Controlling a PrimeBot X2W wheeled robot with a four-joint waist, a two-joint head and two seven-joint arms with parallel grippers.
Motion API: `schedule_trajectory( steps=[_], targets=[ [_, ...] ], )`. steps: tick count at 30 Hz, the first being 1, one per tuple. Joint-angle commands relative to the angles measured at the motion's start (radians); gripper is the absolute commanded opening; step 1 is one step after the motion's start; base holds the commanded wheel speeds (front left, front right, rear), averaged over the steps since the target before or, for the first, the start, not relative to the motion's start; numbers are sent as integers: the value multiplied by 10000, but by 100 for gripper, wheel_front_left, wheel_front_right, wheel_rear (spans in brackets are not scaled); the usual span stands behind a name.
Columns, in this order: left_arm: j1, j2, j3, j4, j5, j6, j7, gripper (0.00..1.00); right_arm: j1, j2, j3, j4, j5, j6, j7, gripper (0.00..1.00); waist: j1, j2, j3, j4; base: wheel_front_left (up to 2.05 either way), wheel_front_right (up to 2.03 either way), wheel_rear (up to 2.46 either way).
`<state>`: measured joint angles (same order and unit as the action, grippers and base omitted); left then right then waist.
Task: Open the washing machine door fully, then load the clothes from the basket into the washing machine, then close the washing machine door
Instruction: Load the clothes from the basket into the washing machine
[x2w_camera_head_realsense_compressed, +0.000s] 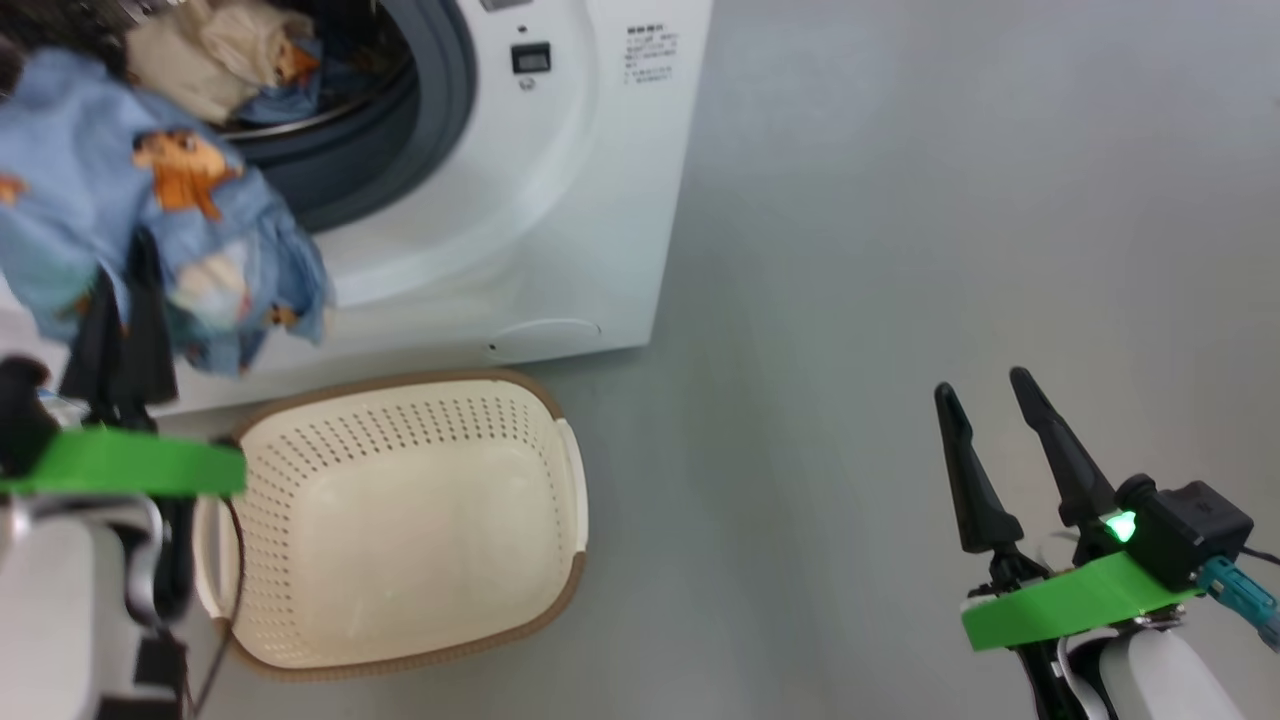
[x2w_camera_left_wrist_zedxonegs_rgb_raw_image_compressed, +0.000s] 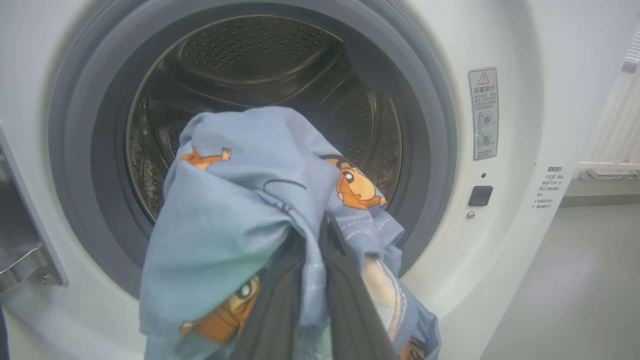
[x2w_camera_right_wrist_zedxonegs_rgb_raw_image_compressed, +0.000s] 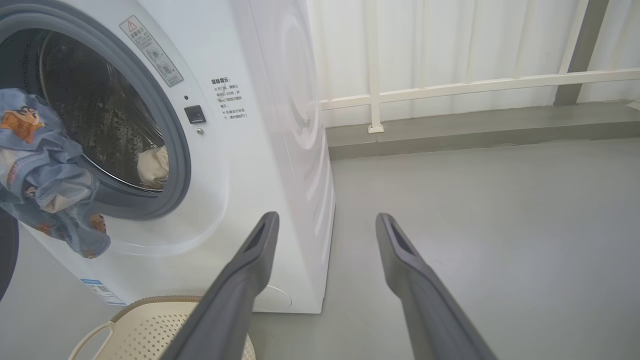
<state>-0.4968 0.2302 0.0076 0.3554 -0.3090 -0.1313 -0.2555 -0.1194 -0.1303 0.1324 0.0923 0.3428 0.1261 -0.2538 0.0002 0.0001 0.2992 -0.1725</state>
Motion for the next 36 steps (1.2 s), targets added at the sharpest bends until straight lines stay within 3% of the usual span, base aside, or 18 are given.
schedule_trajectory(
  steps=[1,12,24,36],
  targets=[
    [-394,391,270,-127,-82,6,-63,0,-224,-88,270,-253,-73,46,-80,100,-2,-1,403,-258,0,0,0],
    [-3616,1384,-94,2540,-210,6,-63,0,-882,209,550,-275,-61,46,-80,100,-2,-1,1451,-868,0,0,0],
    [-6759,2073,-844,5386,243,6,-63,0,-1447,471,975,-367,-35,46,-80,100,-2,-1,2568,-1488,0,0,0],
    [-8590,2707,-1451,6174,977,40,-63,0,-1782,704,1493,-415,42,46,-80,100,-2,-1,3292,-2139,0,0,0]
  ],
)
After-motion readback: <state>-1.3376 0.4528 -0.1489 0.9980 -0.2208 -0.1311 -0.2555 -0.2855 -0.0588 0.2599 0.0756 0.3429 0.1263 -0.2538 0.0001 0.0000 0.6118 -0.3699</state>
